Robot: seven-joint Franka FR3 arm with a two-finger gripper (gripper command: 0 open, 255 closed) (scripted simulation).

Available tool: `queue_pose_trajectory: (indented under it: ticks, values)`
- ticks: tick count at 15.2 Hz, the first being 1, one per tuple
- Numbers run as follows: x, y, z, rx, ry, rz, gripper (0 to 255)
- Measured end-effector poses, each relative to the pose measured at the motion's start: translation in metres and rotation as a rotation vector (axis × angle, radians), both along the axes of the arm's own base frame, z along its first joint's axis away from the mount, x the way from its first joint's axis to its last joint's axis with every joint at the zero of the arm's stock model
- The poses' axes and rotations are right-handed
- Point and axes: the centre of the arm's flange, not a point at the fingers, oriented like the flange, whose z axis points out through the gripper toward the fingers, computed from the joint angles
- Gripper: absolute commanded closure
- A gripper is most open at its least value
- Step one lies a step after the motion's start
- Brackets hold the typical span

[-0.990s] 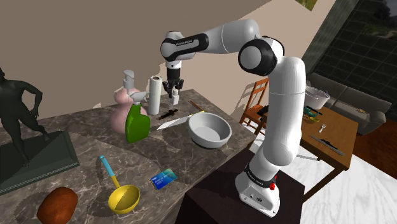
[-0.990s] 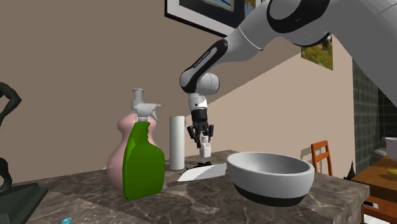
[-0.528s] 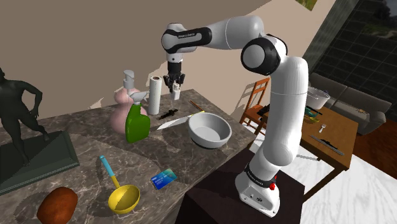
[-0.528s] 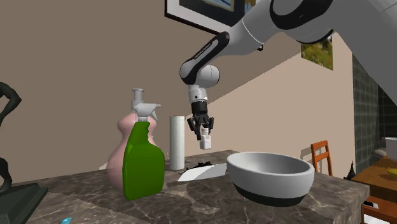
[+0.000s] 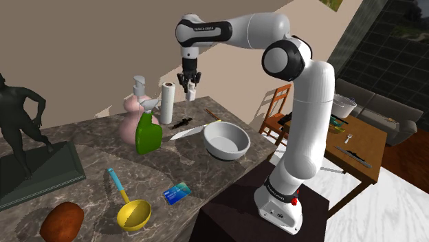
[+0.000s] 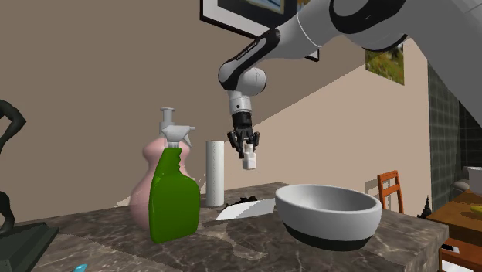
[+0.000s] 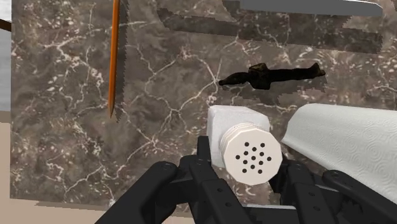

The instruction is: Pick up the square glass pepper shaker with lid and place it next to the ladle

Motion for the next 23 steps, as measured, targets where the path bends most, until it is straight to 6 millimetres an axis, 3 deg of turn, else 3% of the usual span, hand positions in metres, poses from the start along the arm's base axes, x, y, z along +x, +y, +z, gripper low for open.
queue_pose_trajectory:
  ticks: [11,16,23]
  values:
    - [-0.001,0.000,0.056,0.000,0.000,0.000,255]
    - [-0.039,0.037,0.060,0.000,0.000,0.000,255]
    - [-0.100,0.105,0.062,0.000,0.001,0.001,255]
